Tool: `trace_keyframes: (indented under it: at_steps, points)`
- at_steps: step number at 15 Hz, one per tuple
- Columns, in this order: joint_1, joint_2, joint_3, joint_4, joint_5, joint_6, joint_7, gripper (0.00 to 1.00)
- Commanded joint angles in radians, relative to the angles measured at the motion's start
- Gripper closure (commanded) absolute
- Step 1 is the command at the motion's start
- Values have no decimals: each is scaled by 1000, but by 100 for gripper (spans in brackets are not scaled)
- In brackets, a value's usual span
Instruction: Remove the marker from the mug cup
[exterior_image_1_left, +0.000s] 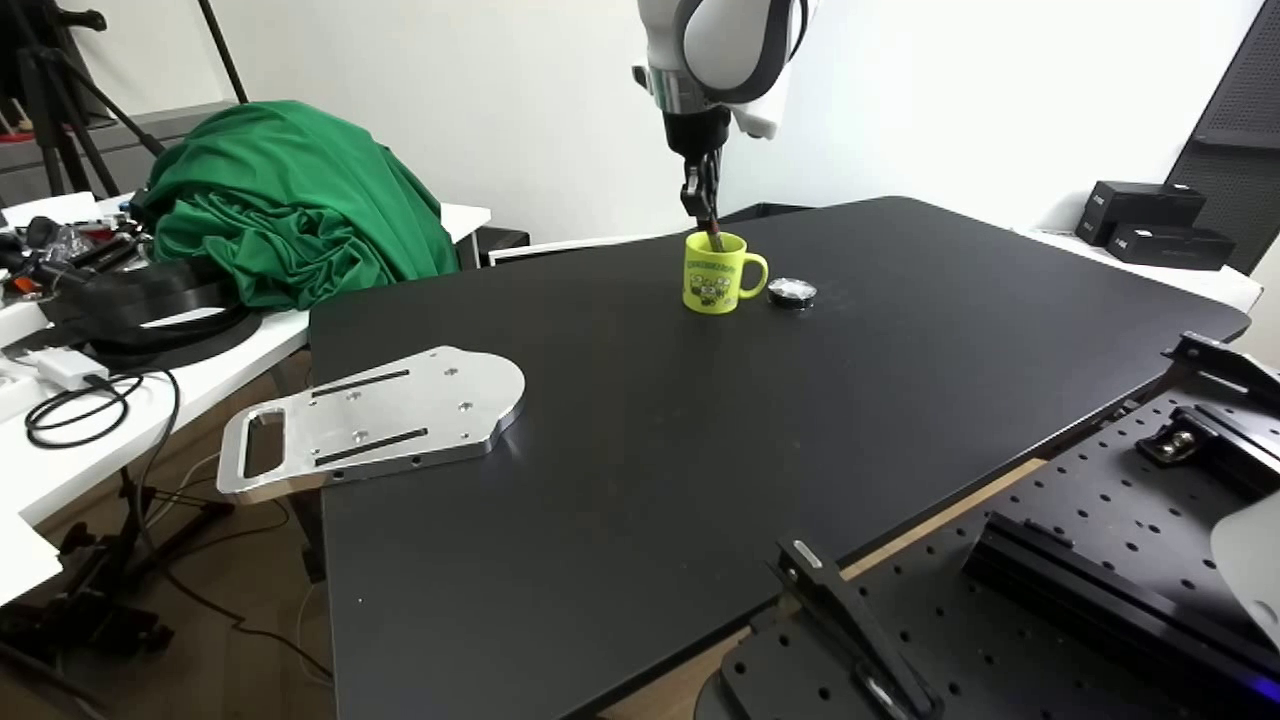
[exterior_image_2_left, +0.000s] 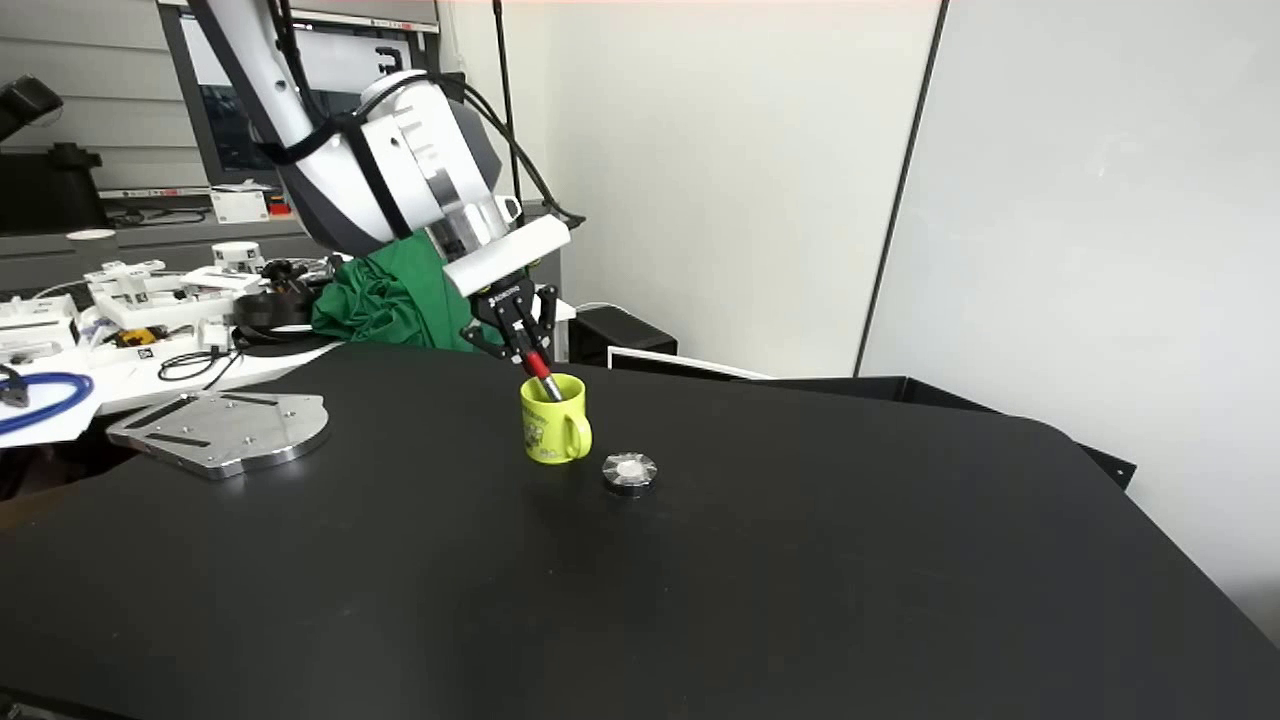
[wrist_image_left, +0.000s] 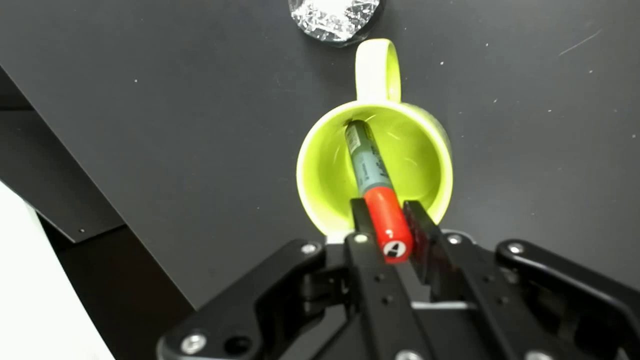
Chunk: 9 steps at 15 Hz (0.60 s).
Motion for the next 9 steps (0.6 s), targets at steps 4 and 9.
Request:
trace_keyframes:
  at_steps: [4, 9]
  points:
    - [-63, -169, 36, -65, 39, -64, -10, 95]
    - [-116, -269, 64, -112, 112, -105, -58, 95]
